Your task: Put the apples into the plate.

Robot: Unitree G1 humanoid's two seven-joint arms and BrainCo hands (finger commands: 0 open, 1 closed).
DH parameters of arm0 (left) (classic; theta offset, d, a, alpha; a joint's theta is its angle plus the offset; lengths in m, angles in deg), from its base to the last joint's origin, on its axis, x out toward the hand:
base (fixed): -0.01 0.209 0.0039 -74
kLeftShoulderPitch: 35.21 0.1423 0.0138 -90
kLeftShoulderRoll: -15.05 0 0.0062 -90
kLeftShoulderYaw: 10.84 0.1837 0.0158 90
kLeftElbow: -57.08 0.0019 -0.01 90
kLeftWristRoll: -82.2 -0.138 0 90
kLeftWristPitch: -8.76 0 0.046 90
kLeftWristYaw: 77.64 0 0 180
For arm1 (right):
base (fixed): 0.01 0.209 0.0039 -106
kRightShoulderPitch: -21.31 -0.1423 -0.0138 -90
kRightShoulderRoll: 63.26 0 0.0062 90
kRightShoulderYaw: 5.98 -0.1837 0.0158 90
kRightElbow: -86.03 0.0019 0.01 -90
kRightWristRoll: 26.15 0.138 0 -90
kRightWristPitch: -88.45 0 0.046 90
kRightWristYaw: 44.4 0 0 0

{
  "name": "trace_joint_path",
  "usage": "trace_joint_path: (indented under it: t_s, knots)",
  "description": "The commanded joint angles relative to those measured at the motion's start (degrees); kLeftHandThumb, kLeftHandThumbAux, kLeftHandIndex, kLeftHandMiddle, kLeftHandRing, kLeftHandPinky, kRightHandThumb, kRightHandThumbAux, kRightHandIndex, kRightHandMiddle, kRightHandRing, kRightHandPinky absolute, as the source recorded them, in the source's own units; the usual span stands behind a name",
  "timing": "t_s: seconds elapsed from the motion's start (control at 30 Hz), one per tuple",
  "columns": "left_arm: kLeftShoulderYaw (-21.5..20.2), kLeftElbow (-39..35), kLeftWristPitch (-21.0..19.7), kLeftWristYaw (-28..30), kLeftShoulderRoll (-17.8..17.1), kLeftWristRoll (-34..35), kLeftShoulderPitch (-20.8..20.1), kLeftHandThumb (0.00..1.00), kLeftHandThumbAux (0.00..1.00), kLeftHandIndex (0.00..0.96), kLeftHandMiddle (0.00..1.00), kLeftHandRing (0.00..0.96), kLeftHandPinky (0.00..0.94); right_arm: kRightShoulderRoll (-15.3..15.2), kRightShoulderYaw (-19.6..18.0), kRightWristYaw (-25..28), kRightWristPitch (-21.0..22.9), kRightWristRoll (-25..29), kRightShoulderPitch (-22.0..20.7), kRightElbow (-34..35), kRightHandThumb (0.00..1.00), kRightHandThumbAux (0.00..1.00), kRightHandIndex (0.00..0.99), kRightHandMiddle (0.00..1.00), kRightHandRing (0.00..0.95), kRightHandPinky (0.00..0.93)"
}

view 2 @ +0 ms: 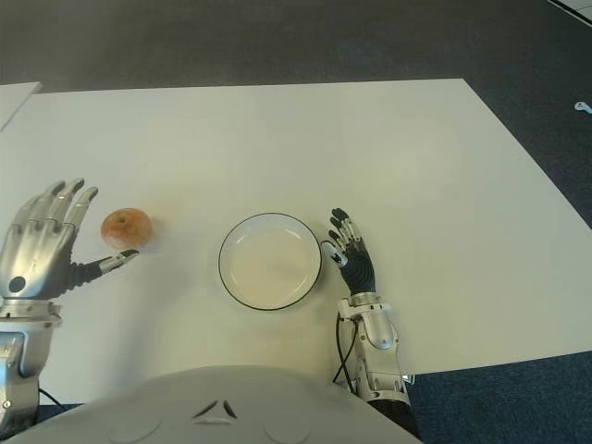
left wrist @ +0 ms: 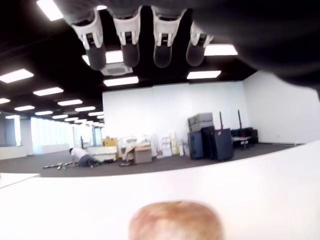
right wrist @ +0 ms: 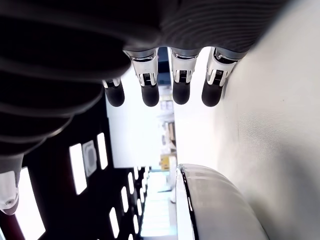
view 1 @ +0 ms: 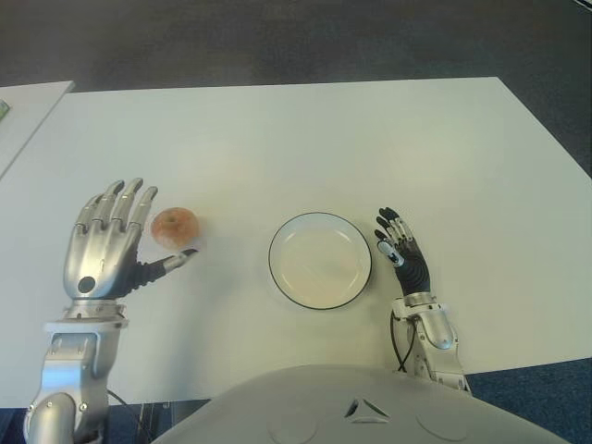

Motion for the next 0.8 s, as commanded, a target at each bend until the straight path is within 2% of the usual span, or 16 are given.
trace_joint_path:
  t_s: [0.03,0.3,0.57,0.8]
  knots:
    - [1.0,5.0,-0.6,-0.3,-3.4,0.7,-2.0,0.268,0.219,0.006,0.0,0.0,0.0,0.0,0.0,-0.1,1.2,-0.3,0.7,-3.0,0.231,0.497,0.0,0.0,0.0,0.0]
    - [3.1,11.1,-1.4,-0.8,-7.5,1.4,-5.0,0.281,0.217,0.005,0.0,0.0,0.0,-0.2,0.0,-0.1,1.3,-0.4,0.4,-3.4,0.226,0.499,0.0,0.0,0.0,0.0]
    - [6.9,24.0,-0.4,-3.1,-12.1,4.4,-10.3,0.304,0.223,0.0,0.0,0.0,0.0,0.0,-0.1,0.0,0.9,0.0,0.6,-3.5,0.218,0.5,0.0,0.0,0.0,0.0]
    - [9.5,27.3,-1.4,-4.4,-13.9,5.9,-11.6,0.32,0.226,0.0,0.0,0.0,0.0,0.2,0.0,-0.2,0.8,0.0,1.0,-3.3,0.221,0.502,0.0,0.0,0.0,0.0]
